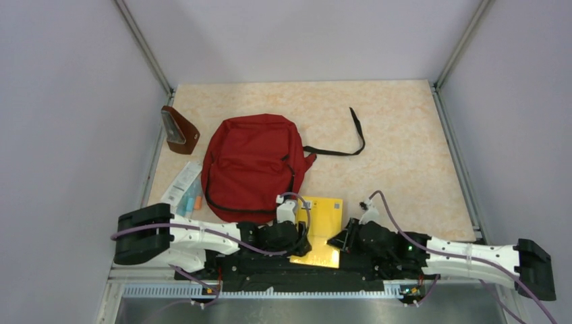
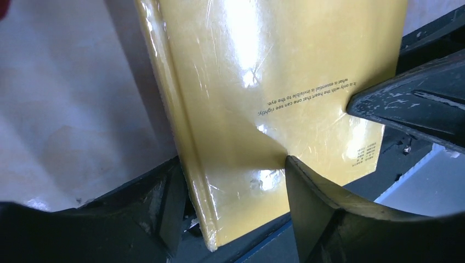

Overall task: Pack the student bag
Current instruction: Pick up the book from the center of the board, then adjust the student bag at the center of the board.

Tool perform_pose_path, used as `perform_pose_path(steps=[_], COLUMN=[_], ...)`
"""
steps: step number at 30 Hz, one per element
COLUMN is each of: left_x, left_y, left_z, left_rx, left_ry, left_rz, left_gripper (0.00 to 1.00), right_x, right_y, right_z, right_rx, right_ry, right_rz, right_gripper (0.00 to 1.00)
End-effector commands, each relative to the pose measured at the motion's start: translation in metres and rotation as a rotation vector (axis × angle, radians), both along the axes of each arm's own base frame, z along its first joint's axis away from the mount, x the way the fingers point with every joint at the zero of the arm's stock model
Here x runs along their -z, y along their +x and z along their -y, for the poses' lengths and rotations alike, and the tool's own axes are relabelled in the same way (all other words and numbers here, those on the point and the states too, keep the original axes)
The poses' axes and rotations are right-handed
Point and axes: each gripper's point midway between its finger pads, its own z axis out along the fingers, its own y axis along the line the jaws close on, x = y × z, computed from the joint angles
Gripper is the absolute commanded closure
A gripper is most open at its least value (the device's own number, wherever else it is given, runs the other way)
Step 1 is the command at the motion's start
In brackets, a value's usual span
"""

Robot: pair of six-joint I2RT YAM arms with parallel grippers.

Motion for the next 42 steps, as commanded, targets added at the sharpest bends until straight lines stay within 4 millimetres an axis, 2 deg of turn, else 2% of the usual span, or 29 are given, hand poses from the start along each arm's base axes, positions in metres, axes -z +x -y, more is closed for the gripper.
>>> perform_pose_path(steps=[1,4,6,8,10,14,18,21,23,24,27,28,30,33,38,42], left_x=[-0.047,-0.067,-0.082,-0.104,-0.116,-0.148,-0.165,-0.158,-0.150,-0.145,-0.120,-0.111,-0.106,-0.094,-0.072,-0.056], left_y=[0.015,0.031,0.040,0.048,0.058,0.080,0.103,0.129,0.141,0.140,0.134,0.130,0.120,0.122,0.122,0.129], left_z=[0.021,0.015,0.015,0.020,0.013,-0.007,-0.042,-0.086,-0.108,-0.114,-0.119,-0.117,-0.105,-0.101,-0.101,-0.107], left_rx=[-0.003,-0.016,0.008,0.056,0.079,0.087,0.113,0.063,0.037,0.056,0.136,0.176,0.274,0.299,0.329,0.302], left_ry=[-0.150,-0.151,-0.160,-0.187,-0.140,-0.073,0.025,0.251,0.373,0.415,0.498,0.505,0.484,0.515,0.601,0.718], left_rz=[0.111,0.194,0.239,0.263,0.301,0.403,0.450,0.452,0.447,0.434,0.383,0.363,0.307,0.276,0.181,0.122], left_gripper=[0.31,0.22,0.17,0.15,0.13,0.11,0.06,0.06,0.06,0.06,0.06,0.07,0.09,0.09,0.12,0.56], right_x=[-0.085,-0.113,-0.134,-0.158,-0.183,-0.219,-0.244,-0.252,-0.250,-0.246,-0.237,-0.234,-0.224,-0.214,-0.209,-0.210], right_y=[0.019,0.028,0.035,0.042,0.051,0.076,0.101,0.127,0.146,0.156,0.181,0.188,0.198,0.203,0.203,0.201], right_z=[-0.019,-0.009,-0.003,0.002,0.007,0.028,0.041,0.039,0.030,0.028,0.033,0.037,0.043,0.044,0.044,0.042], right_rx=[0.028,0.073,0.091,0.108,0.117,0.204,0.238,0.216,0.156,0.133,0.112,0.118,0.116,0.091,0.072,0.061], right_ry=[0.166,0.205,0.233,0.255,0.243,0.069,-0.227,-0.408,-0.388,-0.358,-0.273,-0.266,-0.263,-0.236,-0.204,-0.177], right_rz=[0.148,0.221,0.291,0.373,0.481,0.625,0.730,0.764,0.746,0.730,0.689,0.679,0.647,0.613,0.605,0.622], right_gripper=[0.81,0.90,1.00,1.00,1.00,1.00,1.00,1.00,1.00,1.00,1.00,1.00,1.00,1.00,1.00,1.00])
